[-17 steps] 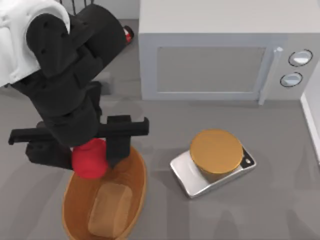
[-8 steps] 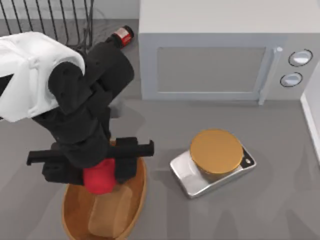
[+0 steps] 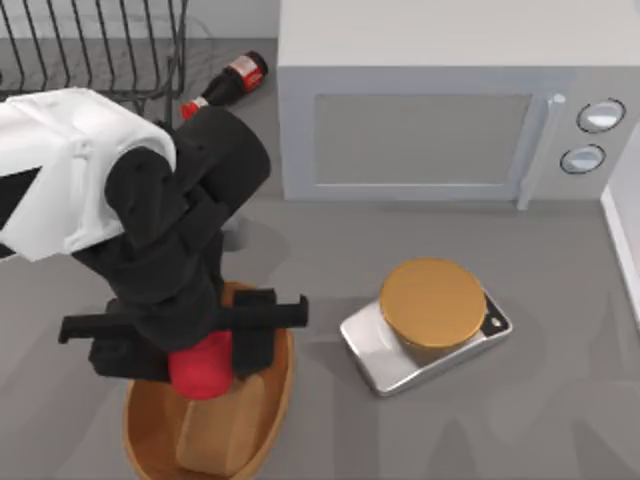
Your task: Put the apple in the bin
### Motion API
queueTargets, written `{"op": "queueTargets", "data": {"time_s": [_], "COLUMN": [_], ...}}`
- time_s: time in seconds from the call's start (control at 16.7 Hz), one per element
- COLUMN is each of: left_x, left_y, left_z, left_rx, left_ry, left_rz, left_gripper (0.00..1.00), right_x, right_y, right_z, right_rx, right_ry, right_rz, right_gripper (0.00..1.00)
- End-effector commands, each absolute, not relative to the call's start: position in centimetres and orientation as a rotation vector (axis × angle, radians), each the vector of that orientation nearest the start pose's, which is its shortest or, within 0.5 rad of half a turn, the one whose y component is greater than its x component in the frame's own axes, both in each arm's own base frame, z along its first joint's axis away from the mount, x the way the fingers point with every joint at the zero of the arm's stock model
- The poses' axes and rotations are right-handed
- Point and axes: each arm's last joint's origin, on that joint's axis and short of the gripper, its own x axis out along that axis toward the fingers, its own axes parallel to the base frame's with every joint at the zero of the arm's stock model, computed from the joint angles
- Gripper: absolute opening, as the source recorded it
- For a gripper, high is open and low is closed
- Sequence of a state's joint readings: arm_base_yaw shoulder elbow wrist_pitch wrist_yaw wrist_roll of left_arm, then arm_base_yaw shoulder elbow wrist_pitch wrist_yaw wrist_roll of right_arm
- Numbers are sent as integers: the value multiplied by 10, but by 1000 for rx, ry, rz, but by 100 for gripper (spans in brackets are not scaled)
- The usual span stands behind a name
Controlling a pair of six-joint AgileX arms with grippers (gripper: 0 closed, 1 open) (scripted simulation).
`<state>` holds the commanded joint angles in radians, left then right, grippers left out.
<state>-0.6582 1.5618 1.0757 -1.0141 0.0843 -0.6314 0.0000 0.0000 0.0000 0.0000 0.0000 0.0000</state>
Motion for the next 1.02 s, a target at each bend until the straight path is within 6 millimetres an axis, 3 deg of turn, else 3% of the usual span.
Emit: {"op": "queueTargets", "data": {"time_s": [0.66,1.02], "left_x": [217,217], "left_y": [-169,-169], "left_z": [204,204], "left_rx": [-64,-64], "left_ry": [1563,1563], "left_rz": [-109,-109], "left_gripper": [98,100], "right_x": [106,106], "right_y": [-1,-1], "right_z": [160,160], "right_rx": [0,0], "right_ry": [0,0], "right_rz": [0,0], "right_gripper": [100,100]}}
